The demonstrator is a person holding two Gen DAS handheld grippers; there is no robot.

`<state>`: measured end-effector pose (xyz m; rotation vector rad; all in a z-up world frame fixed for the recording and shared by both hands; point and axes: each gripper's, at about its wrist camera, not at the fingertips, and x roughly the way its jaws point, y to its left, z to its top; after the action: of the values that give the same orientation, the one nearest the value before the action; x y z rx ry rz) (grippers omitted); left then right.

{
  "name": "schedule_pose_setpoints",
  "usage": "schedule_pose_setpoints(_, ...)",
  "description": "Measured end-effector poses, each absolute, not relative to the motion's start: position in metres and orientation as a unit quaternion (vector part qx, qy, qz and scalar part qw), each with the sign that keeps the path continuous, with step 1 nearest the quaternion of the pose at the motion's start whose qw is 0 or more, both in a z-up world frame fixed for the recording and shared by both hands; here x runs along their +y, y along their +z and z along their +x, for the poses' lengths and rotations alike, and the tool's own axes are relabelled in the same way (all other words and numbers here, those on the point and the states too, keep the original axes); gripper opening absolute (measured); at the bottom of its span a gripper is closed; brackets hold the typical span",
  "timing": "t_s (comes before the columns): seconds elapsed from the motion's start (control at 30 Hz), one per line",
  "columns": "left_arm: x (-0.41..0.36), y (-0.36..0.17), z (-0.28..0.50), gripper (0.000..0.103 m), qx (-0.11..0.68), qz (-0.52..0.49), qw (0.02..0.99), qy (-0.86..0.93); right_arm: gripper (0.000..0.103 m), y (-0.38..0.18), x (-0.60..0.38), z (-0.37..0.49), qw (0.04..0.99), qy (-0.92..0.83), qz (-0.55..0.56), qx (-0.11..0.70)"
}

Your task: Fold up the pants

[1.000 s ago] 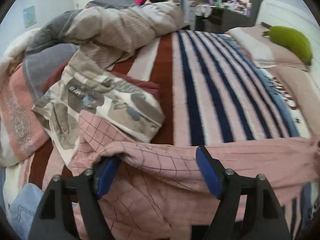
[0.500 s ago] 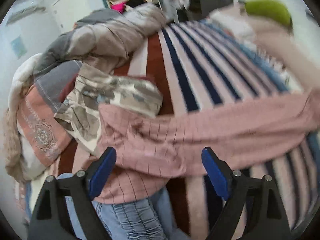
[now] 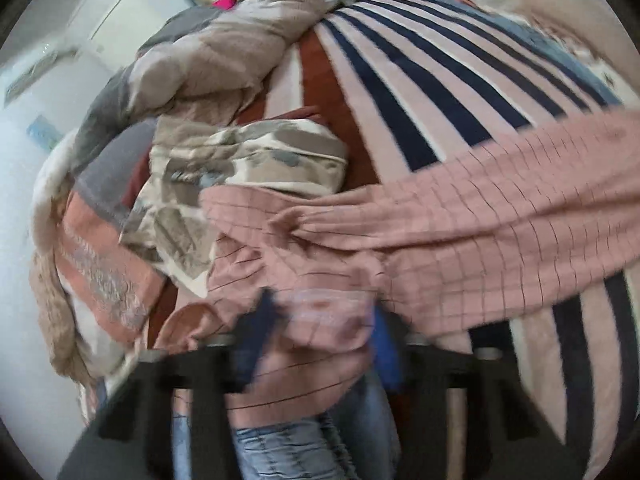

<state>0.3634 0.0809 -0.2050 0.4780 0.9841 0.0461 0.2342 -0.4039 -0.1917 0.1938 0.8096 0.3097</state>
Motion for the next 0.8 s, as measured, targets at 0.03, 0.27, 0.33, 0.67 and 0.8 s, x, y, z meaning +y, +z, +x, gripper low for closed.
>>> schedule_pose_setpoints(0.03,0.087,-0.201,0.366,0.011,0.469,0.213,0.856,0.031,0.069,-0.192,-0.404,0.235,0.903,0.15,0.096,0.391)
schedule_pose_setpoints(0.27,0.13,-0.169,0.386,0.007,0.43,0.183,0.879,0.094,0.069,-0.198,-0.402,0.248,0.901,0.154,0.11,0.389)
schedule_pose_setpoints(0.33,0.144,-0.162,0.394,0.007,0.418,0.177,0.883,0.114,0.069,-0.203,-0.396,0.255,0.898,0.16,0.109,0.395)
schedule_pose_setpoints(0.67,0.195,-0.167,0.446,0.008,0.393,0.141,0.897,0.148,0.069,-0.231,-0.364,0.293,0.885,0.17,0.119,0.417)
schedule_pose_setpoints(0.8,0.195,-0.171,0.452,0.043,0.382,0.143,0.9,0.157,0.069,-0.238,-0.35,0.303,0.881,0.175,0.111,0.425)
